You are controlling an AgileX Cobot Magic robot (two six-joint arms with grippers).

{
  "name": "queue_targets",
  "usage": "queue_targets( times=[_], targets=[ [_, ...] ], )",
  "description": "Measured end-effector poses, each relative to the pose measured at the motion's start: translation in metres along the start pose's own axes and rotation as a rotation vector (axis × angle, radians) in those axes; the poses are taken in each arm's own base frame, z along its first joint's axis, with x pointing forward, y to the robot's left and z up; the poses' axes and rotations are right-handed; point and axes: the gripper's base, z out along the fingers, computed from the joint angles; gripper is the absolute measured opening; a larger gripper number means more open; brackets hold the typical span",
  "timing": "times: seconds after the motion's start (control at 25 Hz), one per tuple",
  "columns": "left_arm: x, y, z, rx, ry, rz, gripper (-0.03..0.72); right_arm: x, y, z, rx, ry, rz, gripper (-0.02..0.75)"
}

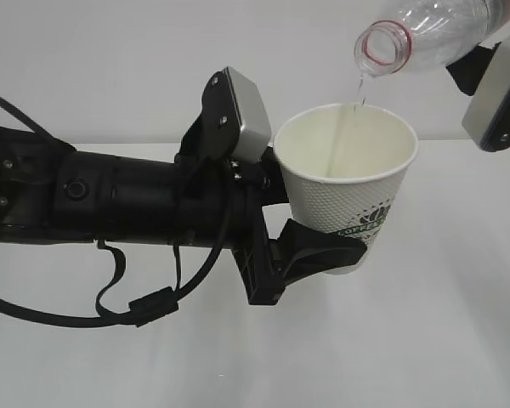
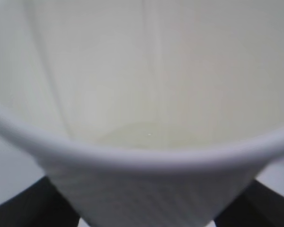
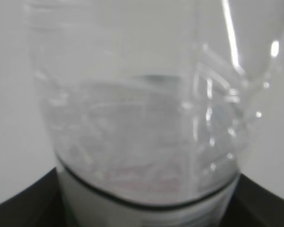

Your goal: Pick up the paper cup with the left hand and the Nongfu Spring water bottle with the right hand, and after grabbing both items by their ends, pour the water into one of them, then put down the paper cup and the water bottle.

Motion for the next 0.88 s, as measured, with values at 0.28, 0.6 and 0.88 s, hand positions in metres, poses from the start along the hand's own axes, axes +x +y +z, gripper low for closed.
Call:
queue_targets(
  times=[0.28, 0.6, 0.88],
  targets=[
    [0.0, 0.0, 0.0, 0.0, 0.0, 0.0, 0.544, 0.0, 0.0, 0.0, 0.0, 0.0, -0.008, 0.503],
    [0.0001, 0.0001, 0.0, -0.001, 0.002, 0.0, 0.544, 0.0, 0.0, 0.0, 0.0, 0.0, -0.018, 0.503],
    [0.0001, 0.0001, 0.0, -0.001, 0.002, 0.0, 0.544, 0.0, 0.0, 0.0, 0.0, 0.0, -0.019, 0.503]
  ],
)
